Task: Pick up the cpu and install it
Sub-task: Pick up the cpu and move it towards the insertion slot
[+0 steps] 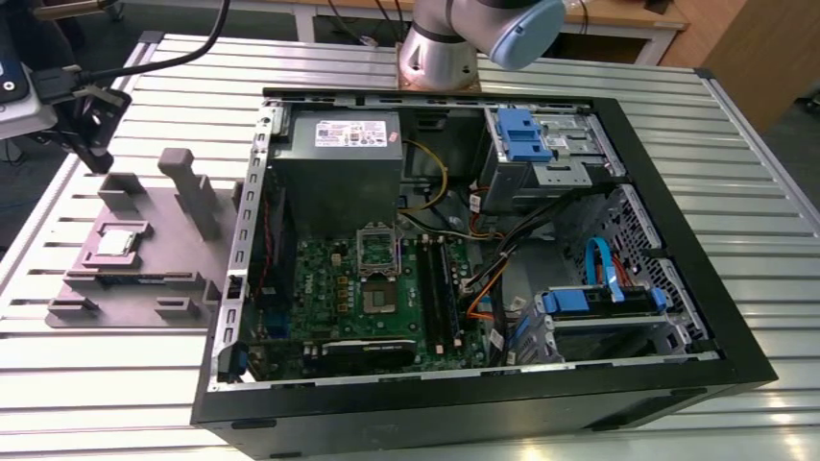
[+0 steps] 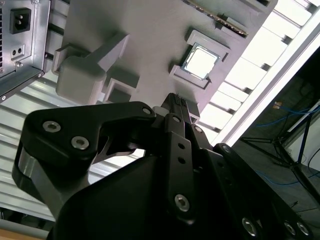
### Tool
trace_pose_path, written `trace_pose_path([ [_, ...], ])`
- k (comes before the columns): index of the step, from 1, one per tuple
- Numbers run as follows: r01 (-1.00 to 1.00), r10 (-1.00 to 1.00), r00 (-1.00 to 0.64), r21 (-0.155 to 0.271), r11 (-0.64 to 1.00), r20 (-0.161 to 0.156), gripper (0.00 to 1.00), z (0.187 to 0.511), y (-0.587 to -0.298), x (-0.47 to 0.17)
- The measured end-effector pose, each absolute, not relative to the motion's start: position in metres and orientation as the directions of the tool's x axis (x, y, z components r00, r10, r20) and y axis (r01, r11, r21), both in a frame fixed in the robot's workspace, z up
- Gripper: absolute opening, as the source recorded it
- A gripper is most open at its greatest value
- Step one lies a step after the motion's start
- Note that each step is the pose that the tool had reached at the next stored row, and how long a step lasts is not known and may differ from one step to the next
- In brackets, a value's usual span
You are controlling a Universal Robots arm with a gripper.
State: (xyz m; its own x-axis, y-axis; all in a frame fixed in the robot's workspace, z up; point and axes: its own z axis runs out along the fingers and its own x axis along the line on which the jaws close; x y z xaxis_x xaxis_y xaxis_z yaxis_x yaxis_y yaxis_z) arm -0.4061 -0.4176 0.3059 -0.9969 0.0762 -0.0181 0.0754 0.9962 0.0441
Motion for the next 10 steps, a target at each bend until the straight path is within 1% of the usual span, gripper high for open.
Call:
trace_pose_path([
  [6,0.075,0.076,-0.997,0.044,0.996,-0.018,0.11,0.303,-0.418,-0.407],
  [7,0.075,0.076,-0.997,0.044,0.996,-0.018,0.11,0.293,-0.418,-0.411],
  [10,0.075,0.076,-0.997,0.044,0.996,-0.019,0.11,0.291,-0.418,-0.412],
])
